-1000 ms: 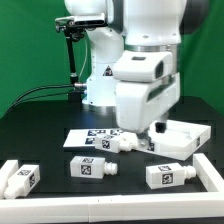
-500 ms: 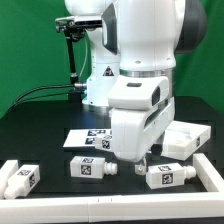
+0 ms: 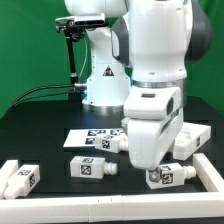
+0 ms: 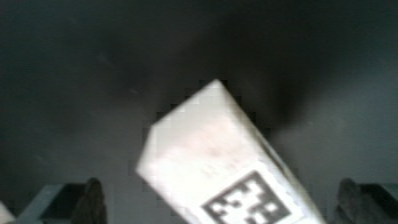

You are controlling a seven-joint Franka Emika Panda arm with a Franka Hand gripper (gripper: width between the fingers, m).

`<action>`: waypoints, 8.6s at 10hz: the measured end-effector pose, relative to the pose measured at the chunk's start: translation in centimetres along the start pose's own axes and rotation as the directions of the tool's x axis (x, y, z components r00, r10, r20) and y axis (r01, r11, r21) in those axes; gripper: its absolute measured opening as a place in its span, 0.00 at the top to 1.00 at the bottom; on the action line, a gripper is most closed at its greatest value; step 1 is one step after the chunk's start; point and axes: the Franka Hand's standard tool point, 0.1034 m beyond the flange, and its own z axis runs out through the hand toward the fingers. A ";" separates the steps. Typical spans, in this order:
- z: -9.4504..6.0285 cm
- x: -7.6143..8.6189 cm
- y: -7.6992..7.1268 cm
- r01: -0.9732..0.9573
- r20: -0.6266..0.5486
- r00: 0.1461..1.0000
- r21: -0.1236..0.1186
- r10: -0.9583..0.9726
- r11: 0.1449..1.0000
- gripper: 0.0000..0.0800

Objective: Assemble one leg

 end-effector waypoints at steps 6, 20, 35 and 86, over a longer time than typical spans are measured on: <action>1.6 -0.7 0.2 0.027 -0.005 1.000 0.005 -0.027 1.000 0.32; -4.1 -12.4 2.1 0.470 0.035 0.880 0.084 -0.474 0.879 0.64; 0.5 -29.6 -5.8 0.711 -0.111 0.702 0.167 -0.703 0.683 0.64; -6.7 -12.5 -11.5 -0.470 0.035 0.882 0.106 0.469 0.876 0.93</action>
Offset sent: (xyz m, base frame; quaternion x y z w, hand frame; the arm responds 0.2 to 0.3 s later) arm 0.0000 0.0000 0.0000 0.0000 0.0000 0.0000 1.0000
